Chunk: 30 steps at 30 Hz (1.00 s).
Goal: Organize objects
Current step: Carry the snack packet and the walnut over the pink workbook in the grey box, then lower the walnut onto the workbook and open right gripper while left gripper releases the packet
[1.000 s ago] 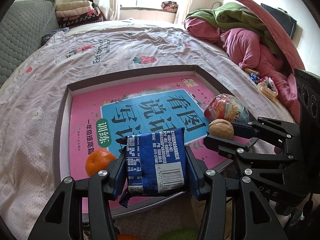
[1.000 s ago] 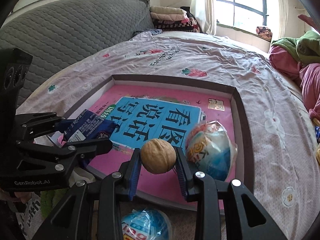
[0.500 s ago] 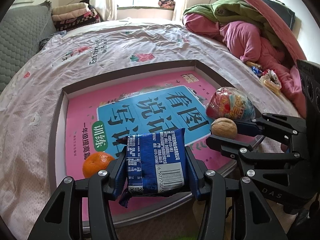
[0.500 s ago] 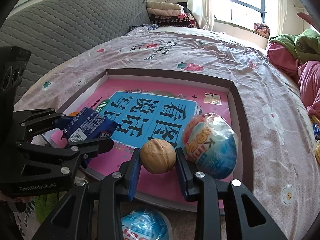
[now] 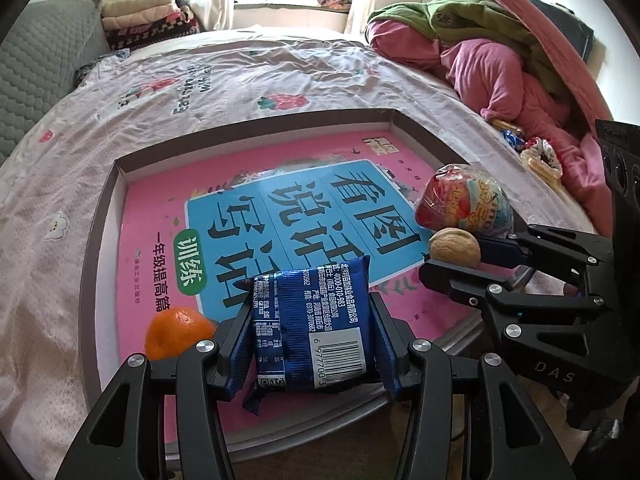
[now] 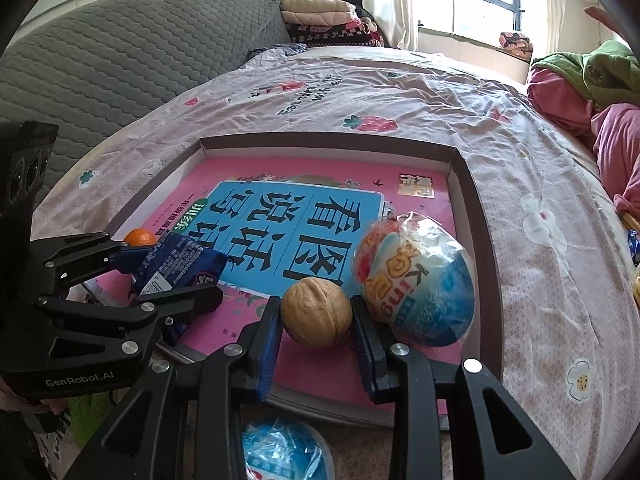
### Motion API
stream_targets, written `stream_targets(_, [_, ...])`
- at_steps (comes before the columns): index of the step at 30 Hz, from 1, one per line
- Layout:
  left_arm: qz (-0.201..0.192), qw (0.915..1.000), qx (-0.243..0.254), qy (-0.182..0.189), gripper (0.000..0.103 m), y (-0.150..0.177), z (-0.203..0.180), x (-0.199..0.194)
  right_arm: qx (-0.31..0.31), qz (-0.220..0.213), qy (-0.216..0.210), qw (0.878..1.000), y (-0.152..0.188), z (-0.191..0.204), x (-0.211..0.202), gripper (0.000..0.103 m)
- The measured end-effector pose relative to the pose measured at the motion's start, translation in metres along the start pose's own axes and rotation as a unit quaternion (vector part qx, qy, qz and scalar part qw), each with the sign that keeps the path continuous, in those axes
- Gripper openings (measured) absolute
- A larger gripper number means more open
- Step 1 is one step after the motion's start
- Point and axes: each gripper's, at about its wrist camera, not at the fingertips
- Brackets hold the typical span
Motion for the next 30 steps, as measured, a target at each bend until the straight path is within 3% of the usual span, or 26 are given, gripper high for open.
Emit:
stream_targets(19, [-0.003,0.9999,0.0,-0.016,0.053,0.0,0.001,0.001,0.012,0.005,0.009,1.0,-0.001,-0.005,-0.001,0.034])
stream_targets(30, [-0.005,0.9999,-0.007,-0.014,0.054,0.001,0.002,0.001,0.015,-0.017,0.005,1.0,0.0,-0.008,-0.018,0.034])
Point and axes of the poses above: each gripper's, at about its wrist camera, not at the fingertips, and x roughly the way its jaws point, z to its left, y to its underside, and after that the axes turned 5 degrees about z, right-handed
